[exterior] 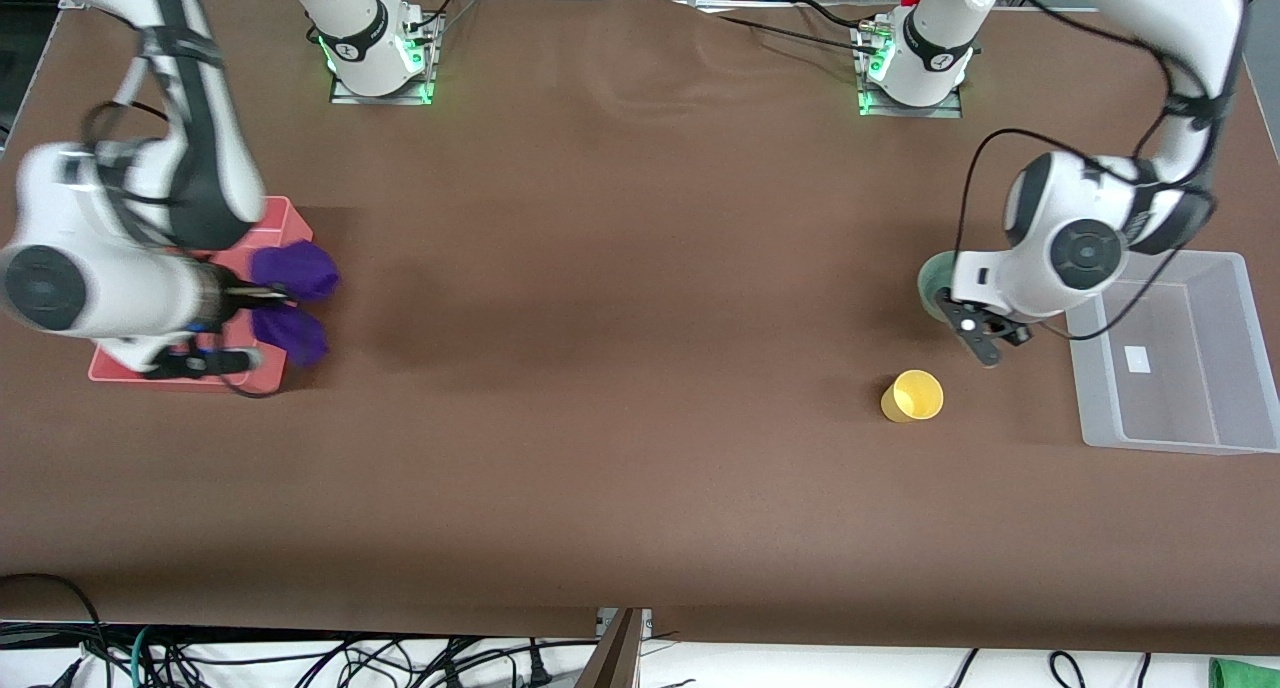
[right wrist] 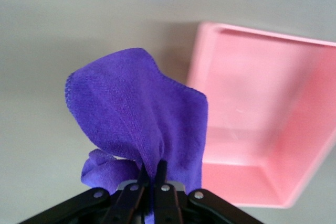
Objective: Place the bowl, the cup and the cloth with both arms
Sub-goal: 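Drop the cloth into the pink bin while the left gripper lowers the bowl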
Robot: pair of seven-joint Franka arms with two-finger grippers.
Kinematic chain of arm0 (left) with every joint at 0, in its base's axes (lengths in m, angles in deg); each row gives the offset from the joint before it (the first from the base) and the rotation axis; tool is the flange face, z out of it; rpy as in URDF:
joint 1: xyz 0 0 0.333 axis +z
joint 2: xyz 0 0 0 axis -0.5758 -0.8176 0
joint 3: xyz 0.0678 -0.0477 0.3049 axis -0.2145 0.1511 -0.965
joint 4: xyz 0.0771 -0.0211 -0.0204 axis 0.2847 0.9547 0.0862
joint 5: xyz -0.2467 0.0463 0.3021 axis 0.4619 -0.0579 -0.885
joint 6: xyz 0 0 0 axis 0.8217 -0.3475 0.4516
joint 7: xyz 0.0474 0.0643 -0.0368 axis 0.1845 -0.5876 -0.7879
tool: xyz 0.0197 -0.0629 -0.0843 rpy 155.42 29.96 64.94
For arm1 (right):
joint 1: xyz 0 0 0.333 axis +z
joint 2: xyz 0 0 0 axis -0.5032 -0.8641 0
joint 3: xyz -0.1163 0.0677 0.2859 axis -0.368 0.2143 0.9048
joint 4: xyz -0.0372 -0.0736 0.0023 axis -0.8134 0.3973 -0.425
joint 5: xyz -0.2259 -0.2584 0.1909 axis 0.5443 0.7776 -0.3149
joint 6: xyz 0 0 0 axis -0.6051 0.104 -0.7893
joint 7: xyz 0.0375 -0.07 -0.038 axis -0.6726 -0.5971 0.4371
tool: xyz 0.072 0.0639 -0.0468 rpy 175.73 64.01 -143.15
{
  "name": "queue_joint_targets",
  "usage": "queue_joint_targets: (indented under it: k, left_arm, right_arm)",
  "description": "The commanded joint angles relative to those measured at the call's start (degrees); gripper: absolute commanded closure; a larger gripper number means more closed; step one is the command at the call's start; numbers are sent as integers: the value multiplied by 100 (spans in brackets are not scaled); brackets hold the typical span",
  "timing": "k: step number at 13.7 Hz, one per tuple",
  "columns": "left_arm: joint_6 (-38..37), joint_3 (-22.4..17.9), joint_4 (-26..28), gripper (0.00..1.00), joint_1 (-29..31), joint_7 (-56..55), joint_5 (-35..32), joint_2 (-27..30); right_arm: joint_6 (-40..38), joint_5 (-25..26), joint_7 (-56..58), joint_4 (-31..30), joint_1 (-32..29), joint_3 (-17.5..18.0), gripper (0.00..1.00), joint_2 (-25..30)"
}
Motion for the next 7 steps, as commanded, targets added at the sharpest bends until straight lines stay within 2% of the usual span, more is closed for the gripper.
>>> queue_joint_targets:
  k: [1, 4, 7]
  left_arm:
    - [-968, 2, -1077, 100, 668, 652, -151, -120]
    - [-1050, -6, -1763, 100, 1477, 1392, -255, -593]
    - [-997, 20, -2703, 100, 2241, 2095, -221, -1637]
  right_arm:
    - [-165, -22, 1090, 59, -18, -724, 100, -93]
    - [62, -13, 1585, -222, -35, -1227, 100, -128]
    - [807, -22, 1595, -906, -44, -1342, 100, -155]
